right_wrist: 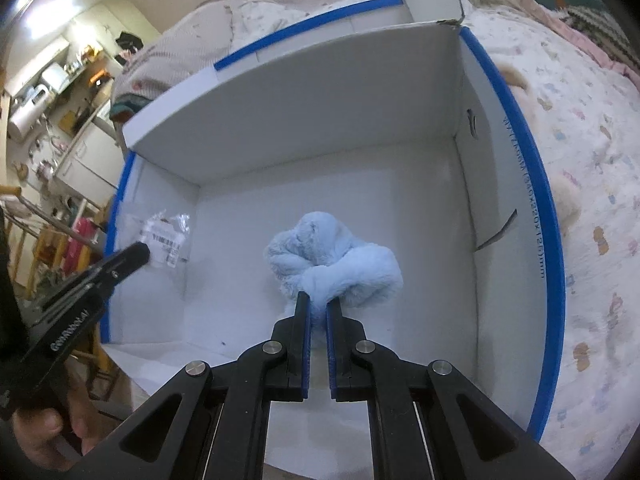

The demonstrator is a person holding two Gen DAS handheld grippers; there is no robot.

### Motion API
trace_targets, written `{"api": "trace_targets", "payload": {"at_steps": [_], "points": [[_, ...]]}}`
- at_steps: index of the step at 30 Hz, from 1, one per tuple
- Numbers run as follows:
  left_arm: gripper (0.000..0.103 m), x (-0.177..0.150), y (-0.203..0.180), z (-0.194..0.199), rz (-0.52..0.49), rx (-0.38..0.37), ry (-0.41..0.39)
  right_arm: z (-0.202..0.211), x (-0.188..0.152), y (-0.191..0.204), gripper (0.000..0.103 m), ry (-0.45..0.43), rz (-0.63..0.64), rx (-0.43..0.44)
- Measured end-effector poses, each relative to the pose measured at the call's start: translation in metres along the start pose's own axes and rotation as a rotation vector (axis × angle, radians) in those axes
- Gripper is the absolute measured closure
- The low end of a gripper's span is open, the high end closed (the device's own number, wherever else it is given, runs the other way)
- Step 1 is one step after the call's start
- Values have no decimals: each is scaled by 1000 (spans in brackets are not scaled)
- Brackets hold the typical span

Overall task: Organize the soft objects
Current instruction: 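Lower blue plush into box and open right gripper while left carries bag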

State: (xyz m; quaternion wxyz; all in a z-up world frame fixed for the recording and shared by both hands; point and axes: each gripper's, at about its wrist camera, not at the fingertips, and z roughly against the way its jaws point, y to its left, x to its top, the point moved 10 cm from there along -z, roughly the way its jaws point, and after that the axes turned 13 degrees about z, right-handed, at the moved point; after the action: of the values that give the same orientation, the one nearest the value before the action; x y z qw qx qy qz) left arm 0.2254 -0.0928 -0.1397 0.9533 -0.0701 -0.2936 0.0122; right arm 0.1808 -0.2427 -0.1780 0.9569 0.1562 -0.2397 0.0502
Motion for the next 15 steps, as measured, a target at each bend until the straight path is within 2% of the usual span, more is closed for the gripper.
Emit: {"api": "trace_targets", "payload": {"at_steps": [8,15], "points": [[97,-6,1,-6,-19,13,3,-8,-3,-8,94,36,0,-41],[97,-5,10,-6,-5,46,-2,-5,0,-9,94,17,-2,-46]]}}
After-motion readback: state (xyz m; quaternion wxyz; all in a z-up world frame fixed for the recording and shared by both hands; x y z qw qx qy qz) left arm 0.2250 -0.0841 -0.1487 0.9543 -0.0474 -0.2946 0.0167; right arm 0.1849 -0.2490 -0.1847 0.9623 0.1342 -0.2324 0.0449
